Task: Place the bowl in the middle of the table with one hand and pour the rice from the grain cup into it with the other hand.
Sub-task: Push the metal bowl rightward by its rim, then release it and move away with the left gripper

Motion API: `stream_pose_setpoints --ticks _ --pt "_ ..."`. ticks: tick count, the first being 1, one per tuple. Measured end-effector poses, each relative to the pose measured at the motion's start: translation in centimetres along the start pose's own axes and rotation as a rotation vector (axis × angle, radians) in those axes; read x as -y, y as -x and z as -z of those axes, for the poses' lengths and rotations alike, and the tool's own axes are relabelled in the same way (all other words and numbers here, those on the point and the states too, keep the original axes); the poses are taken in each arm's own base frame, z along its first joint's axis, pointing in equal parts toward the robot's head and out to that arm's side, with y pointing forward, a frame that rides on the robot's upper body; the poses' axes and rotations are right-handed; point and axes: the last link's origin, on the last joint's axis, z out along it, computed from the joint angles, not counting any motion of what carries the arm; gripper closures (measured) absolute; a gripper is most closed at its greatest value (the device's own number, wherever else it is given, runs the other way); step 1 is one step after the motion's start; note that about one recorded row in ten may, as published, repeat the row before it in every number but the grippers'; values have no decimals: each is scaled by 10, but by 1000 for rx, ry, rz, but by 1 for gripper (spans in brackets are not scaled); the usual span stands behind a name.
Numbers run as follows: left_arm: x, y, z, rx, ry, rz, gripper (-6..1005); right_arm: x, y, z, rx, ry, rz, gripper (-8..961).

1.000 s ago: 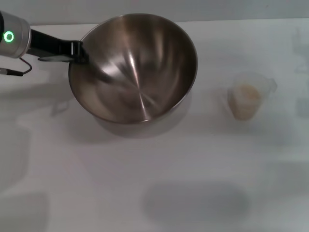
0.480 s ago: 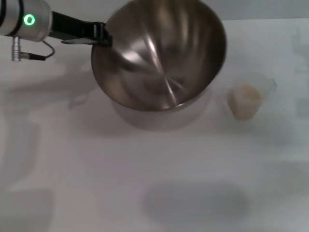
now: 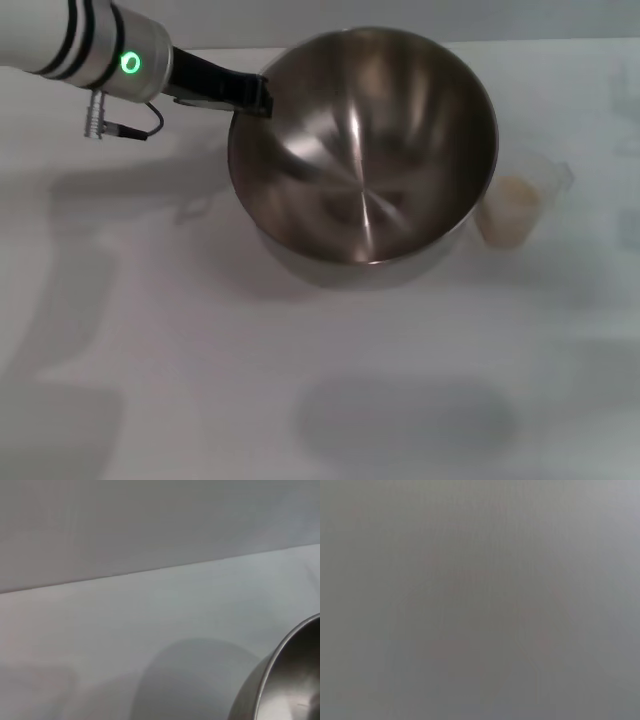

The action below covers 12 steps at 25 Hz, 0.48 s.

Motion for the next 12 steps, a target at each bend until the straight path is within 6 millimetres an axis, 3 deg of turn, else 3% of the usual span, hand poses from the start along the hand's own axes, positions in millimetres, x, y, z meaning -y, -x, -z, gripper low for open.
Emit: stream_pose_setpoints --ticks 12 --pt "-1 9 -16 43 -83 -85 959 1 1 4 6 -6 -1 409"
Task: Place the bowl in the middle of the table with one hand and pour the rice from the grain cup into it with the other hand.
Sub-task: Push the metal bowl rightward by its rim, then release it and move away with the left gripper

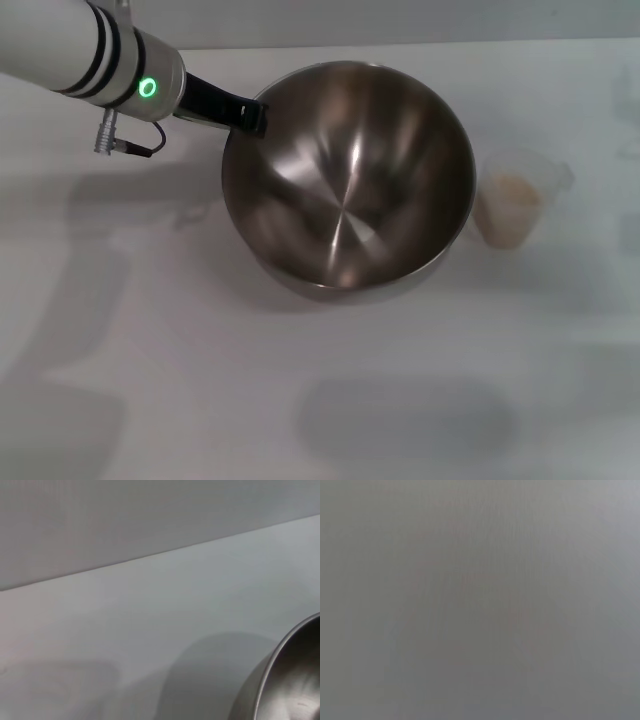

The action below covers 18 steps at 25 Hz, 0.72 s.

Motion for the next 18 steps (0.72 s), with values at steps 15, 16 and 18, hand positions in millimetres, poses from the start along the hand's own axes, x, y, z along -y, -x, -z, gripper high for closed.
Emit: stream_pose_setpoints --ticks 15,16,18 --pt "1 0 -10 21 -49 -45 961 -1 1 0 6 0 -3 408" --pt "1 0 -10 20 -50 -44 961 -1 1 0 7 0 -3 408" --pt "1 0 -10 18 -51 -44 963 -1 1 0 7 -1 -2 408"
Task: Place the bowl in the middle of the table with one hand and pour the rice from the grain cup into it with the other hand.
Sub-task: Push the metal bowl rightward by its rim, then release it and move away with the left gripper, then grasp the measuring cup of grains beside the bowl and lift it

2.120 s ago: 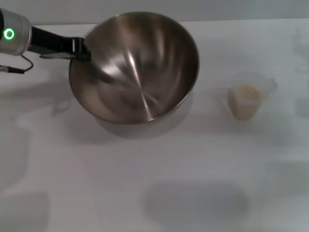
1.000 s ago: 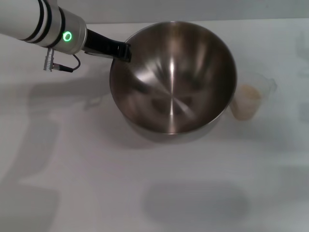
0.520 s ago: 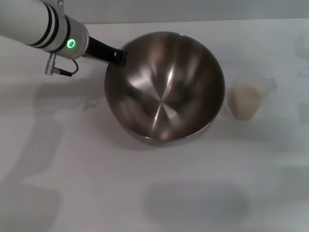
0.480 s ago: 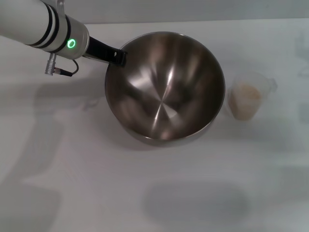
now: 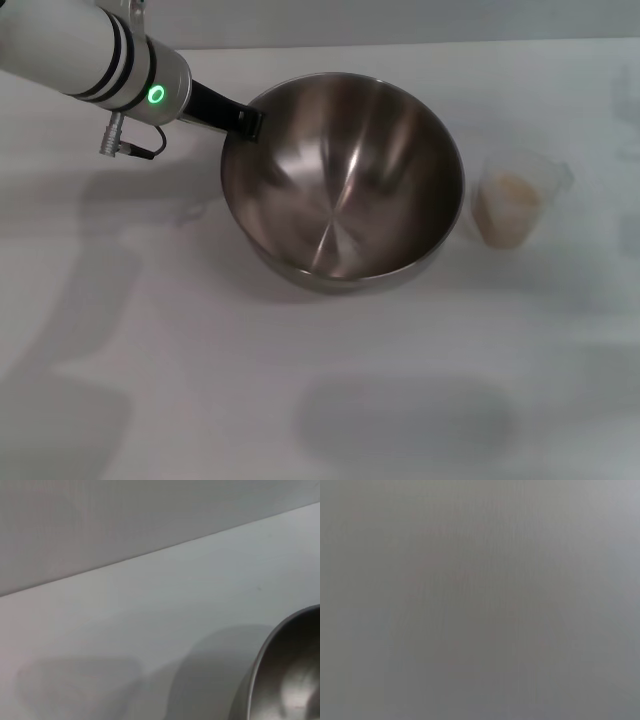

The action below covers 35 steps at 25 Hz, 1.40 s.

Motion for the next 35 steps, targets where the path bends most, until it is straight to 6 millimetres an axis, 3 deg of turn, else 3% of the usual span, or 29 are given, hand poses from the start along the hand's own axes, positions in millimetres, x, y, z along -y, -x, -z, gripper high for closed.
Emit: stream_pose_setpoints --ticks 12,17,23,24,27,29,31,35 --pt "2 -2 0 -7 5 16 938 0 0 0 0 0 1 408" --pt "6 -3 3 -20 2 35 831 0 0 0 0 0 1 409" --pt "6 -15 20 -69 9 25 800 1 0 0 -2 0 5 408" --pt "9 -23 33 -129 -7 9 801 1 0 0 -2 0 5 408" --pt "15 -29 43 -200 -47 -11 803 1 0 0 -1 0 6 408" --pt "31 -37 59 -339 -161 -76 805 3 0 0 0 -1 8 408" --pt "36 -37 62 -380 -208 -107 807 3 0 -1 0 -1 9 408" --pt "57 -35 74 -624 -417 -221 810 5 -1 -1 -3 -8 12 408"
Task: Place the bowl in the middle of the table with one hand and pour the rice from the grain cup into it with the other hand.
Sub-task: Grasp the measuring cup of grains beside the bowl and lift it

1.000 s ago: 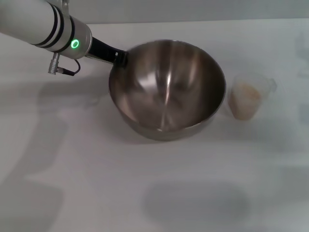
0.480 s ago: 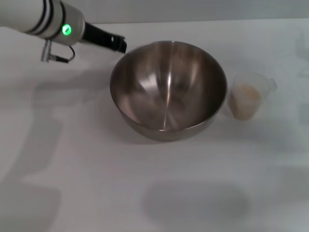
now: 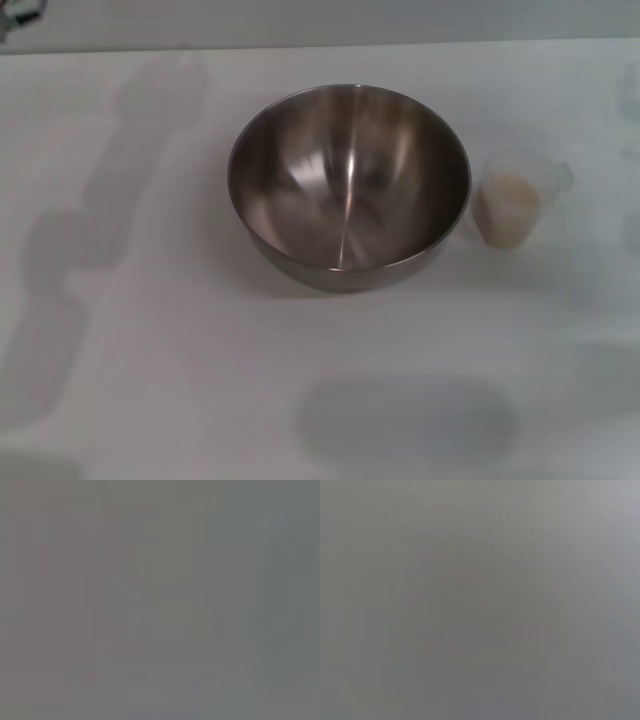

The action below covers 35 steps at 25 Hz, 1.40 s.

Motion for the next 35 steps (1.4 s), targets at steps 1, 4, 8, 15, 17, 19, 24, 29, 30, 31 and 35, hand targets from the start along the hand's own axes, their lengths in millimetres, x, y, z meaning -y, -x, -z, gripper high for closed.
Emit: stream_pose_setpoints --ticks 1,4,8,15,17,19,24,29,30,31,35 --pt "6 1 4 -81 -52 -11 811 1 0 0 -1 -3 3 409" --pt "21 16 27 -419 -224 72 812 4 -1 3 -9 -8 14 409" --pt "25 46 46 -645 -248 276 810 9 -2 5 -17 -10 23 409" --pt "18 98 57 -752 -174 438 763 12 -4 9 -28 -14 28 408" --pt "16 111 59 -728 -179 441 735 12 -5 14 -37 -14 29 408" --pt "16 113 60 -721 -178 436 651 13 -5 20 -45 -13 29 408" --pt "13 122 64 -694 -174 417 479 8 -10 48 -104 -1 16 408" --pt "11 125 67 -690 -170 399 364 4 -19 86 -221 14 -23 409" --pt "11 125 67 -689 -169 396 341 4 -19 86 -221 14 -23 409" --pt "11 125 67 -687 -168 395 318 3 -20 95 -247 9 -40 409" --pt "11 127 68 -677 -174 368 193 4 -21 130 -336 11 -74 409"
